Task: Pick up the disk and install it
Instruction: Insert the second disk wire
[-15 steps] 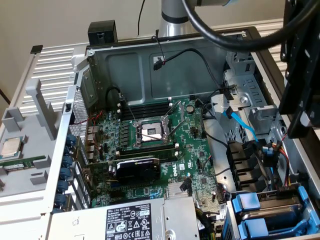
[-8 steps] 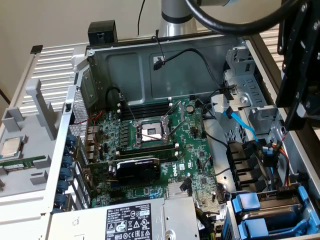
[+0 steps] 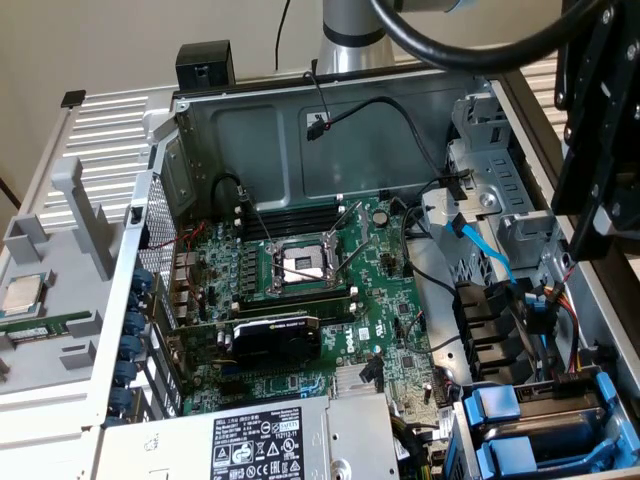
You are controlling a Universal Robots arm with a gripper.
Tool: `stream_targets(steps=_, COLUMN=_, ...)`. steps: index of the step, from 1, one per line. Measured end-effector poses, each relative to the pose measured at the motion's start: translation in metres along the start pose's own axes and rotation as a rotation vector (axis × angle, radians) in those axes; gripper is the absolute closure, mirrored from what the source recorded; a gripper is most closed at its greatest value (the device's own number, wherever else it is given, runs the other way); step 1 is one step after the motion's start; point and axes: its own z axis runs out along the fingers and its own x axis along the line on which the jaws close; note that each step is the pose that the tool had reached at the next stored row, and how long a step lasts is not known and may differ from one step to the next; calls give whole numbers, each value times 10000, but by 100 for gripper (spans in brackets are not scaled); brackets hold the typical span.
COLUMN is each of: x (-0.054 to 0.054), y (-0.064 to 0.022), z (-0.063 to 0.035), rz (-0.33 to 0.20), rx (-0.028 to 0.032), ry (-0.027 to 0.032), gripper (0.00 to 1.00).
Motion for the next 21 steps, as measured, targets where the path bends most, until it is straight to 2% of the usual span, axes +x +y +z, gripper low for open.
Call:
stream_targets(steps=6, x=-25, y=2, z=0, rz=-6, rx=1, ry=20, gripper=63)
stream_targets(steps=8, x=-74, y=6, z=3, rz=-6, rx=8, ry=108, gripper=63)
stream_targets(steps=10, x=-121, y=9, z=4, rz=-5, rx=18, ry=272, gripper=63)
stream_targets(steps=11, x=-133, y=9, z=5, rz=-6, rx=20, ry=307, gripper=63)
stream_targets(steps=15, x=-142, y=10, z=12, rz=84, rx=23, ry=337, gripper=63)
stream_targets(steps=18, x=-144, y=16, z=36, rz=155, rx=27, ry=398, gripper=63)
stream_targets(steps=21, x=-143, y=46, z=81, rz=247, rx=28, ry=412, gripper=63)
